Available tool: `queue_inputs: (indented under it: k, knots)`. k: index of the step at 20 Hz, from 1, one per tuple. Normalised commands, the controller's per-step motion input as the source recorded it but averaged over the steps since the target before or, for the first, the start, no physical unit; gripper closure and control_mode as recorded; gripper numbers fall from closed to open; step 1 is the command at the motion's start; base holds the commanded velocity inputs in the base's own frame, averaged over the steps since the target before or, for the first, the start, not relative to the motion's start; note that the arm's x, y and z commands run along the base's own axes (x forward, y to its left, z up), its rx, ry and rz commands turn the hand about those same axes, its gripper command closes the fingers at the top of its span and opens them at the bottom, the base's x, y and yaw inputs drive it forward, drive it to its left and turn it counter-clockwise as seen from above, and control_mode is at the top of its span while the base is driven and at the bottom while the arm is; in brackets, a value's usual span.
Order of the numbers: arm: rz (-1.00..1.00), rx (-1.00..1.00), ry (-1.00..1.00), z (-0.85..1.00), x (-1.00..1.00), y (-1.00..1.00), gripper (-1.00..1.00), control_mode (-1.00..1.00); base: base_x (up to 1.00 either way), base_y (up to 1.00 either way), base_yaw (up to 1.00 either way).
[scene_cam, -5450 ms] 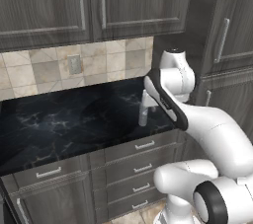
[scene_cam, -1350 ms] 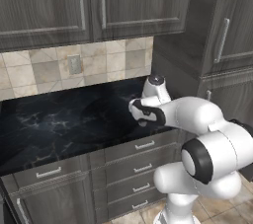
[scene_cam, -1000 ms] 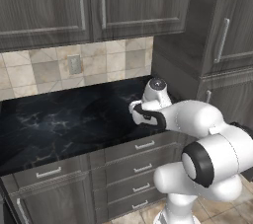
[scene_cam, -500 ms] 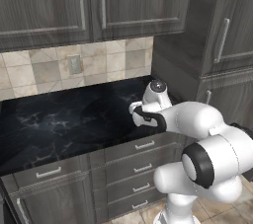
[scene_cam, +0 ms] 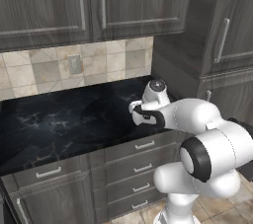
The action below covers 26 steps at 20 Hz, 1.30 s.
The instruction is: Move the drinks to the dining counter.
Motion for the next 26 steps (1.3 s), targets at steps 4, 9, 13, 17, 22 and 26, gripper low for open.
queue_inputs:
  k: [4, 9, 13, 17, 22, 26]
  knots:
    - [0.0, 0.0, 0.0, -0.06, 0.19, 0.0, -1.0, -1.0, 0.0, 0.0, 0.0]
    - [0.0, 0.0, 0.0, -0.06, 0.17, 0.0, -1.0, -1.0, 0.0, 0.0, 0.0]
    - [0.0, 0.0, 0.0, -0.03, 0.15, 0.0, -1.0, -1.0, 0.0, 0.0, 0.0]
    - [0.0, 0.0, 0.0, -0.01, 0.16, 0.0, -1.0, -1.0, 0.0, 0.0, 0.0]
    - [0.0, 0.0, 0.0, -0.04, 0.17, 0.0, -1.0, -1.0, 0.0, 0.0, 0.0]
    - [0.0, 0.0, 0.0, -0.06, 0.12, 0.0, -1.0, -1.0, 0.0, 0.0, 0.0]
